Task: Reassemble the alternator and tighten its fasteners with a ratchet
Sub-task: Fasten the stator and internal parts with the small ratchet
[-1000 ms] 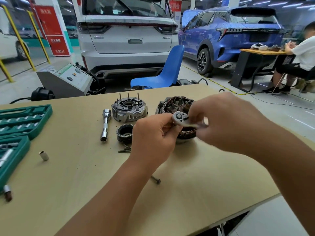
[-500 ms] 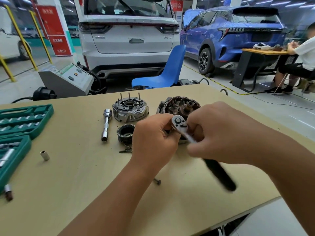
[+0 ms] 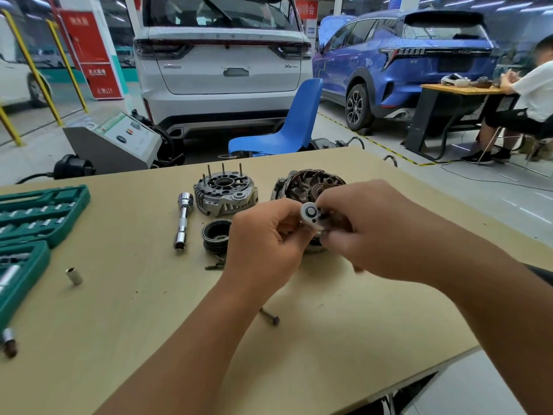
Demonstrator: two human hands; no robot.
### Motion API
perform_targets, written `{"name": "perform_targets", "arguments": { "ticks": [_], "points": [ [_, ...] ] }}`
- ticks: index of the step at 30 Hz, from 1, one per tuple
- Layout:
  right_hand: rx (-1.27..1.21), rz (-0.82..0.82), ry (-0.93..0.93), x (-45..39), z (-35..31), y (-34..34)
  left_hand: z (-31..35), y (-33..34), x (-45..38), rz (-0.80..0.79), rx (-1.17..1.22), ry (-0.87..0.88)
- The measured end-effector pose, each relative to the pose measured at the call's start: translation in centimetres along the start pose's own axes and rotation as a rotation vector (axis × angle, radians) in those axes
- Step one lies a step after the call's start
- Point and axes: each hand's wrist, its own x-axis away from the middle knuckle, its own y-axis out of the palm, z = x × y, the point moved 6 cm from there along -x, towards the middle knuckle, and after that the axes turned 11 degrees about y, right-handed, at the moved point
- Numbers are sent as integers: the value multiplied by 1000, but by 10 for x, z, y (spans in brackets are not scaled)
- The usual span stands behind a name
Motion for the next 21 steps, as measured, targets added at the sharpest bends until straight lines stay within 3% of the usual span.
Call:
{"name": "perform_targets", "arguments": {
  "ticks": [2, 4, 6, 8, 10, 16, 21],
  "points": [
    [-202, -112, -1, 2, 7, 8, -8, -7, 4, 6, -47, -53],
    [-308, 26, -12, -1, 22, -3, -16, -15, 7, -36, -197, -84],
    [-713, 113, 29, -2, 43, -10, -17, -14, 8, -103, -305, -86],
    [-1217, 101, 58, -4, 57, -2, -15, -7, 9, -121, -348, -89],
    [-1463, 105, 60, -5, 63, 13, -10, -2, 9, -93, -381, -84],
    [-1845, 37, 90, -6, 77, 58, -9, -1, 12, -76, -412, -97],
    [-1870, -3, 70, -4, 83, 61, -10, 2, 14, -51, -406, -125]
  ]
}}
